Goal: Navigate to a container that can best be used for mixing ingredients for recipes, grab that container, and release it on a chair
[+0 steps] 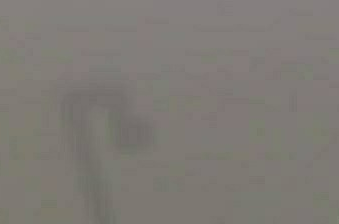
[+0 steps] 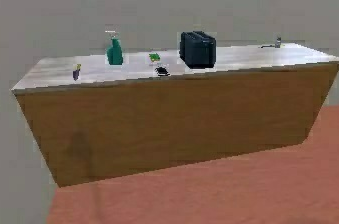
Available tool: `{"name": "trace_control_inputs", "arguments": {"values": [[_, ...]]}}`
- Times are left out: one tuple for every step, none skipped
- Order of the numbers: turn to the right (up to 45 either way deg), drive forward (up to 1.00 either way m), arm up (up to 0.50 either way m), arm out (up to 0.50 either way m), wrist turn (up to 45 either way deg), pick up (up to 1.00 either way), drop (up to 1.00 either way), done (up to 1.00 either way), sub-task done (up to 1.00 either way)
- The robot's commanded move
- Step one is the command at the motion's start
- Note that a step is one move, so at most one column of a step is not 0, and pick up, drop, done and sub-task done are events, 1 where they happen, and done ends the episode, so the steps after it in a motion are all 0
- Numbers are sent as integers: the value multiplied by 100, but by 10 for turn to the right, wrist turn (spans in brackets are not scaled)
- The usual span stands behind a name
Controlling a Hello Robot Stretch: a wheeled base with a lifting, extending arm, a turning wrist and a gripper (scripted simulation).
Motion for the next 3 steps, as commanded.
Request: {"name": "trace_control_inputs", "arguments": {"values": [[450, 0, 0, 0, 0, 0, 0, 0, 0], [450, 0, 0, 0, 0, 0, 0, 0, 0], [270, 0, 0, 0, 0, 0, 0, 0, 0]]}}
